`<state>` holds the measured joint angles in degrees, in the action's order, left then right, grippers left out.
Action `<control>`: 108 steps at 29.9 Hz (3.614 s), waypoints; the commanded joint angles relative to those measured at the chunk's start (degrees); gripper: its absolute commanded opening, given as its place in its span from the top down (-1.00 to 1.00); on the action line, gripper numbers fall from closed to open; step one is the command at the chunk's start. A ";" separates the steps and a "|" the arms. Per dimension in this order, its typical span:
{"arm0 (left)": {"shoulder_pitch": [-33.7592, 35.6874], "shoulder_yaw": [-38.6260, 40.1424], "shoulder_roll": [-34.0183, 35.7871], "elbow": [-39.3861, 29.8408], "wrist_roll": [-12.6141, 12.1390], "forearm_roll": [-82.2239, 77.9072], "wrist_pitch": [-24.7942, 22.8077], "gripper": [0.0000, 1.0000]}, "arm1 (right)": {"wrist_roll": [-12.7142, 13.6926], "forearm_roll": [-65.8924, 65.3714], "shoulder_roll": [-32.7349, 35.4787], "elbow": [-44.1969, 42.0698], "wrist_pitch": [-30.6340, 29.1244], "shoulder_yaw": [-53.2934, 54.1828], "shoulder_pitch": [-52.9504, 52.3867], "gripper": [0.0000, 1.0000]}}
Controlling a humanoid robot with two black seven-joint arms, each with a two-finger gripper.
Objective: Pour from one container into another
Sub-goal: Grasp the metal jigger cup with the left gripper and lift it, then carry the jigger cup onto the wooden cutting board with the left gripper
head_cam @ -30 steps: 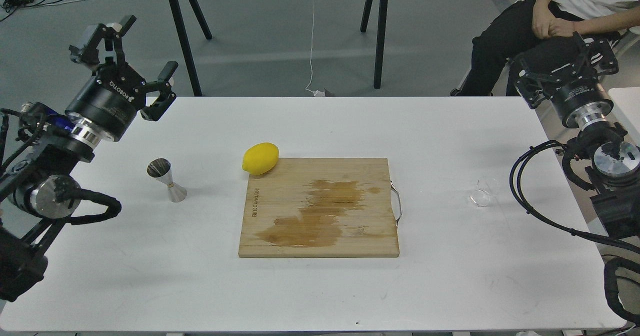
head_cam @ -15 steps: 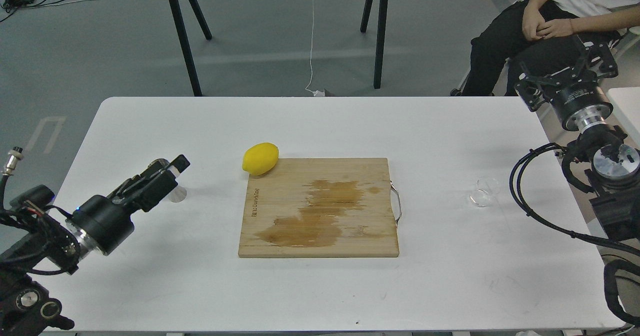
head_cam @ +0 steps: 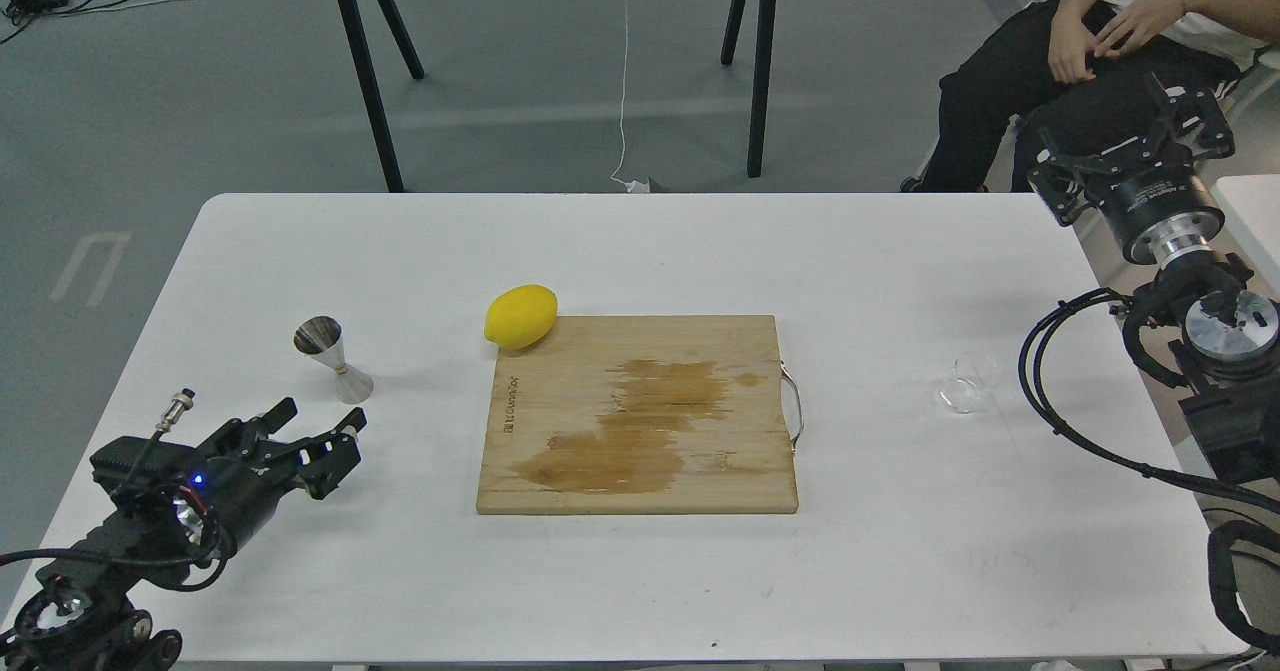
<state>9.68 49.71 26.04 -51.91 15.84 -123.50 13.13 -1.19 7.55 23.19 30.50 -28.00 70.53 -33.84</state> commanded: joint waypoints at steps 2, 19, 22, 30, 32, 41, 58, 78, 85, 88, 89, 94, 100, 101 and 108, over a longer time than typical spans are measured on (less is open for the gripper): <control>3.58 -0.05 -3.88 5.14 -0.19 -0.95 0.32 -0.76 | 0.05 0.01 -0.08 0.00 0.00 0.05 0.00 -1.00; 12.12 -0.05 -10.57 18.86 -0.10 -0.95 1.03 0.20 | 0.05 0.01 0.01 0.00 0.00 0.05 0.18 -1.00; 12.29 -0.05 -10.57 19.65 -0.02 -0.95 1.03 0.55 | 0.05 0.01 0.01 0.00 0.00 0.05 0.18 -1.00; 13.08 -0.14 -10.57 20.10 -0.28 -0.95 3.22 0.69 | 0.05 0.01 0.01 0.00 0.00 0.05 0.18 -1.00; 13.52 -0.14 -10.57 19.31 -1.42 -0.86 3.31 0.69 | 0.05 0.01 0.01 0.00 0.00 0.14 0.18 -1.00; 16.24 -1.63 -6.52 1.82 -3.53 -1.50 3.22 0.74 | 0.05 0.09 1.76 0.00 0.00 0.49 0.70 -1.00; 23.10 -26.41 -20.84 0.14 -8.45 -1.50 2.87 0.87 | -0.04 0.62 5.11 0.18 0.00 1.28 3.96 -1.00; 22.84 -28.88 -26.04 6.91 -12.41 -1.50 1.03 0.22 | -0.04 0.62 5.11 0.18 0.00 1.28 4.75 -1.00; 22.66 -28.79 -26.04 6.82 -12.67 -1.50 1.03 0.03 | -0.04 0.62 5.11 0.18 0.00 1.19 4.75 -1.00; 22.75 -28.62 -26.04 6.56 -12.58 -1.50 1.03 -0.04 | -0.04 0.62 5.11 0.09 0.00 1.19 4.83 -1.00; 22.66 -28.62 -26.04 6.30 -12.58 -1.50 1.03 -0.10 | -0.04 0.62 5.11 0.09 0.00 1.19 4.83 -1.00; 22.58 -28.62 -26.04 4.81 -12.06 -1.50 1.29 -0.27 | -0.04 0.53 5.11 0.09 0.00 1.19 5.10 -1.00; 22.40 -28.00 -23.84 1.73 -11.97 -1.50 1.29 -0.55 | 0.05 0.53 5.11 0.09 0.00 1.19 5.10 -1.00; 22.40 -27.92 -23.66 1.64 -12.06 -1.50 1.38 -0.59 | 0.05 0.53 5.11 0.09 0.00 1.19 5.10 -1.00; 23.28 -26.51 -21.29 0.94 -11.97 -1.50 1.46 -0.63 | 0.05 0.53 5.11 0.18 0.00 1.10 5.19 -1.00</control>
<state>32.69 22.97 3.92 -50.32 3.79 -124.99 14.45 -1.14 8.09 28.30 30.59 -28.00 71.69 -28.67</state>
